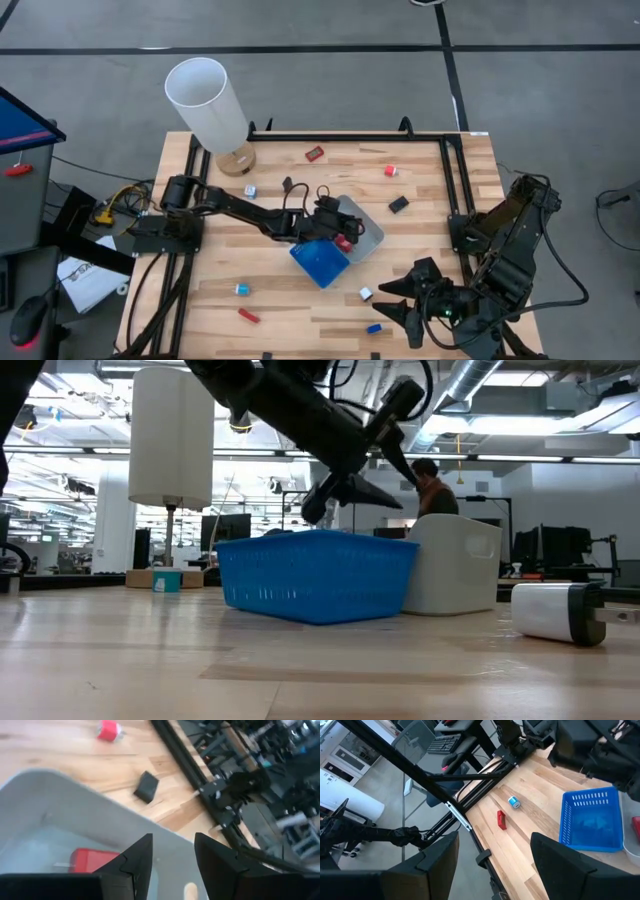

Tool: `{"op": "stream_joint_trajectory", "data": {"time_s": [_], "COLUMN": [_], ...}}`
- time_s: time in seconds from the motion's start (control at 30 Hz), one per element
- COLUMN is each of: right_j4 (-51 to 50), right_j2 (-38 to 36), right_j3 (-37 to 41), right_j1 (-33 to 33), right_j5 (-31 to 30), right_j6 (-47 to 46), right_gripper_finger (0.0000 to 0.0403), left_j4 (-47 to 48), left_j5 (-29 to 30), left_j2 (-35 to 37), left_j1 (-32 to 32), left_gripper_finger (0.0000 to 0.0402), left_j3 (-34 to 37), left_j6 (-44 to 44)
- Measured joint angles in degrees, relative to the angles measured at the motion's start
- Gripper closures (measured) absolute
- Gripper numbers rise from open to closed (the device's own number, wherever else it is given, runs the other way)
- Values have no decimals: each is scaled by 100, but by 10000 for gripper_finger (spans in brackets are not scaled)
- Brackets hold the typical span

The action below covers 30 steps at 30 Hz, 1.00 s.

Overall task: Pick & Place Office items
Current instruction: Put the bottom blue charger adapter into the gray bin

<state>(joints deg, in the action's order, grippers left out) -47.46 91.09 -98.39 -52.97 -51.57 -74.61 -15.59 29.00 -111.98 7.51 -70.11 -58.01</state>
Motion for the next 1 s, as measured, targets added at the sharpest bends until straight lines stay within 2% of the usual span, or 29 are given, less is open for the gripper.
{"op": "stream_joint_trajectory", "data": {"time_s": [0.17,0.37,0.47,0.63,0.8,1.0], "right_j4": [-2,-4,11,14,-2,93], "right_j2": [0,0,0,0,-1,-2], "right_j3": [0,0,-1,-2,-2,-2], "right_j1": [0,0,0,15,102,293], "right_j5": [0,0,4,45,50,263], "right_j6": [2,26,107,259,388,564], "right_gripper_finger": [163,163,163,163,163,163], "left_j4": [16,343,886,2197,2692,2704], "left_j5": [-411,-1170,-1710,-2383,-2511,-1678], "left_j2": [452,1401,1933,2751,3400,3665], "left_j1": [26,169,284,715,1667,3012], "left_gripper_finger": [259,257,257,257,257,257], "left_j3": [0,-1,63,226,802,1450], "left_j6": [1186,2945,3609,4186,4172,3022]}}
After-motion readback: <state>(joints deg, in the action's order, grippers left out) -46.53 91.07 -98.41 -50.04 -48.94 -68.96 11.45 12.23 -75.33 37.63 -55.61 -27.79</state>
